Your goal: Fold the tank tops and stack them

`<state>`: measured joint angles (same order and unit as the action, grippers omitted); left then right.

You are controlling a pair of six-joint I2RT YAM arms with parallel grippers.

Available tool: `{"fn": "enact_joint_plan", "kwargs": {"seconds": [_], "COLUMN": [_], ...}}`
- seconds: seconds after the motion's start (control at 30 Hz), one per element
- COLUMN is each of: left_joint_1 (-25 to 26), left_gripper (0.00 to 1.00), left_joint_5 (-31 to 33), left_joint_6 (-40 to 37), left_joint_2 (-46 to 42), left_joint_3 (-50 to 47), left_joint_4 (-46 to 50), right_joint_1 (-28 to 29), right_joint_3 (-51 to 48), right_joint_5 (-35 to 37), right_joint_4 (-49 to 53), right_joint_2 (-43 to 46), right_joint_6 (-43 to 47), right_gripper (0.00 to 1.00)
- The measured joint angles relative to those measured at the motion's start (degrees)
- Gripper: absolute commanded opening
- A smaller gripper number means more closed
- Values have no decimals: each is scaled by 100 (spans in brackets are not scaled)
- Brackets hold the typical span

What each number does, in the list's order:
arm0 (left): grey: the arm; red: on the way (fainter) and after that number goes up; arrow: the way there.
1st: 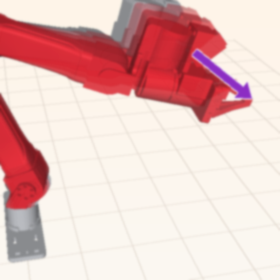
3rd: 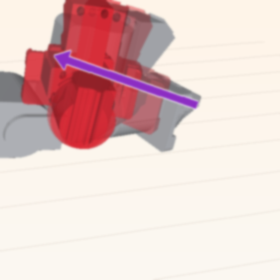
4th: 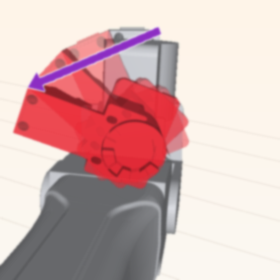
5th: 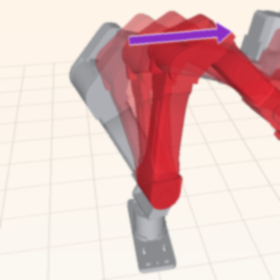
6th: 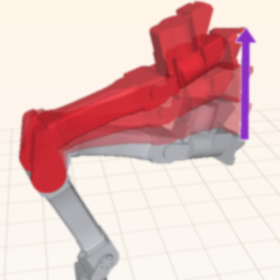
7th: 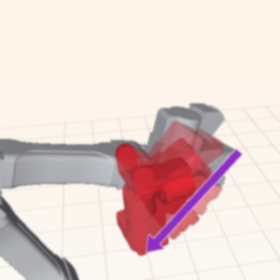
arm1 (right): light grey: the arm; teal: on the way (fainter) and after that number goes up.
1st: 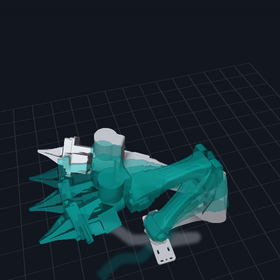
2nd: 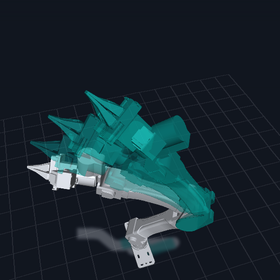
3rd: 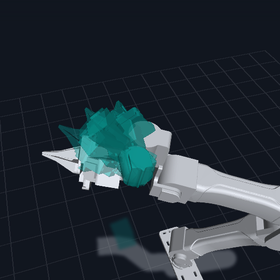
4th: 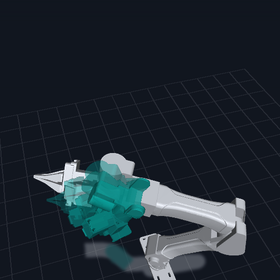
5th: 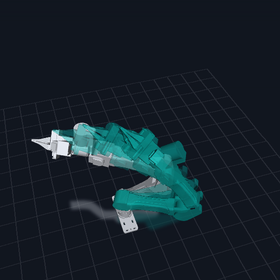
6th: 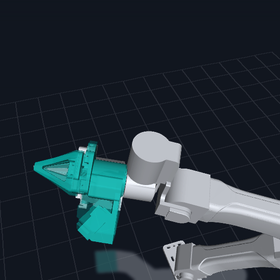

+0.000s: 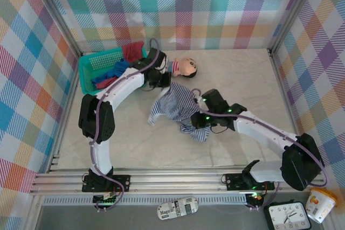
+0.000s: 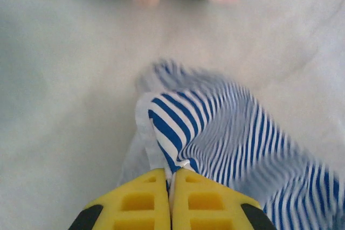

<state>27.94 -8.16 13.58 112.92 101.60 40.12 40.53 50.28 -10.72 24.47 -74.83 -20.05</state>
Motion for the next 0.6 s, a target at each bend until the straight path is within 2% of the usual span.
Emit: {"fn": "enact_joint_plan", "kwargs": {"seconds": [0.07,0.23,0.3,0.47,0.6], "left_joint_1": [-24,-17,-17,-7,4], "left_gripper": [0,0,10,39,57], "left_joint_5": [66,57,50,13,166], "left_joint_6": [-131,-302,-339,-415,-487], "left_joint_2": [374,1314,1569,1797,1504], "left_joint_3": [667,1705,1794,1801,1550], "left_joint_4": [109,184,199,474,660], "right_joint_1": [348,892,933,815,474], "right_joint_3": [186,597,636,605,280], "right_joint_5": [-186,-503,-540,-455,-103], "right_joint_4": [-116,-273,-275,-131,-35], "right_joint_2": [-247,-1071,-1198,-1016,-479], "right_joint_6": [155,466,568,708,785], "right_gripper": [10,32,39,41,55]}}
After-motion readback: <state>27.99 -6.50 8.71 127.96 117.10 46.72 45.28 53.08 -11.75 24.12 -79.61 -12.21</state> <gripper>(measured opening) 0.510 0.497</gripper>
